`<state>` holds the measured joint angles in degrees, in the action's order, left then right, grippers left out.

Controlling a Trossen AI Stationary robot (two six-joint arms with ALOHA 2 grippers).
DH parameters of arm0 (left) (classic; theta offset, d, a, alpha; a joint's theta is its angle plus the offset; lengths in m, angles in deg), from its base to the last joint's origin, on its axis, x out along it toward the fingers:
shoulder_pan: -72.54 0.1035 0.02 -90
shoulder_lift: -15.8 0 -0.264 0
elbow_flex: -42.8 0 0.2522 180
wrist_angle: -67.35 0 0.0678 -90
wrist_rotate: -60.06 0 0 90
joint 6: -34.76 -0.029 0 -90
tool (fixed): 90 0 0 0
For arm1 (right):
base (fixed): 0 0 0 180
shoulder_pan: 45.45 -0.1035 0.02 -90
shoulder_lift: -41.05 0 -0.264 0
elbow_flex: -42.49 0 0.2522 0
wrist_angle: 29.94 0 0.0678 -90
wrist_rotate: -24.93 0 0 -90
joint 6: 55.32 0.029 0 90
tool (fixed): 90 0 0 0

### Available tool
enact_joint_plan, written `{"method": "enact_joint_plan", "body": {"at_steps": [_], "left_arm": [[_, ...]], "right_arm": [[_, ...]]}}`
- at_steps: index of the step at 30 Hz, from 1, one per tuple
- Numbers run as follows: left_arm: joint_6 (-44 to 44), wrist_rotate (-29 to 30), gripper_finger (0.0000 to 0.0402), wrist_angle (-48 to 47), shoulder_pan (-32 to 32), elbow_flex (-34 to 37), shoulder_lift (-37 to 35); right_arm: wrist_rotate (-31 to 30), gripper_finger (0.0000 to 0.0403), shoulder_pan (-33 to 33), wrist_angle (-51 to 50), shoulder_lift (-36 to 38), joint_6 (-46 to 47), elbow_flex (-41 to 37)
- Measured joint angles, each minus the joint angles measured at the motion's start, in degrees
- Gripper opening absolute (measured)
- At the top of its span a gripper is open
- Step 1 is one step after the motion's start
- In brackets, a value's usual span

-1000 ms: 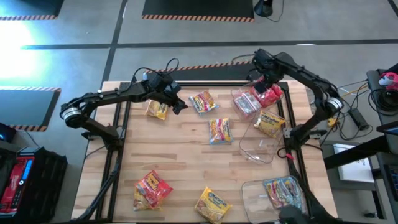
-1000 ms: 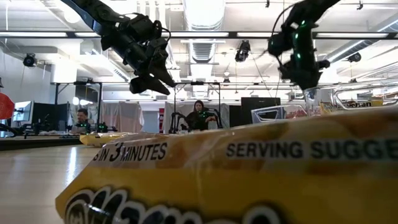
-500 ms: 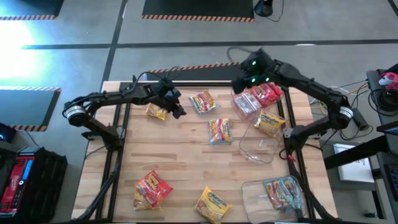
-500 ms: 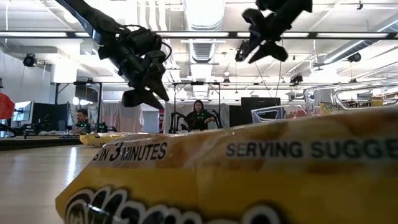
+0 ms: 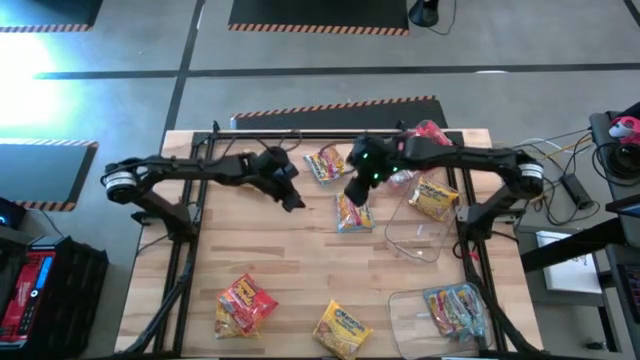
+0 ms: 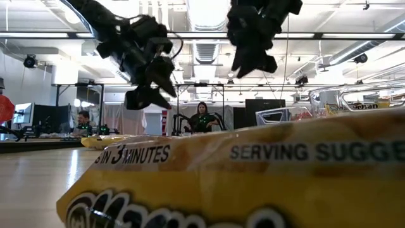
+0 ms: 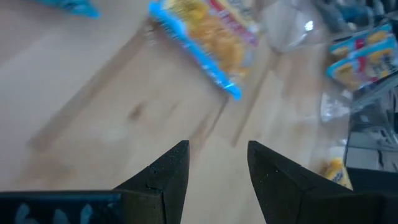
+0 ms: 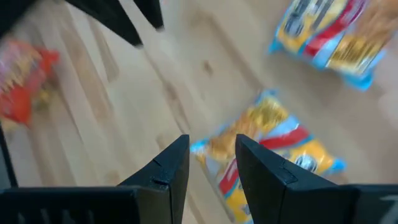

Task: Sort Maruchan noodles
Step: Put the blue noodle pack into the bottom transparent bin

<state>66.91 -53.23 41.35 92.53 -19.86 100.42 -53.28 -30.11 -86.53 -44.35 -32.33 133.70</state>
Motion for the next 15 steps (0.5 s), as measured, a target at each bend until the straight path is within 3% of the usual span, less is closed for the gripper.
{"method": "enact_joint_plan", "body": {"at_steps": [7, 15], "left_arm": [[9.17, 6.61, 0.0146, 11.58, -7.5, 0.0, 0.12], [16.67, 14.28, 0.0146, 19.98, -10.84, -0.02, 4.22]], "right_arm": [[-1.64, 0.0118, -3.58, -8.82, -4.5, -1.16, -0.06], [-10.34, 0.0118, -5.44, -17.5, -3.08, -2.03, -0.29]]}}
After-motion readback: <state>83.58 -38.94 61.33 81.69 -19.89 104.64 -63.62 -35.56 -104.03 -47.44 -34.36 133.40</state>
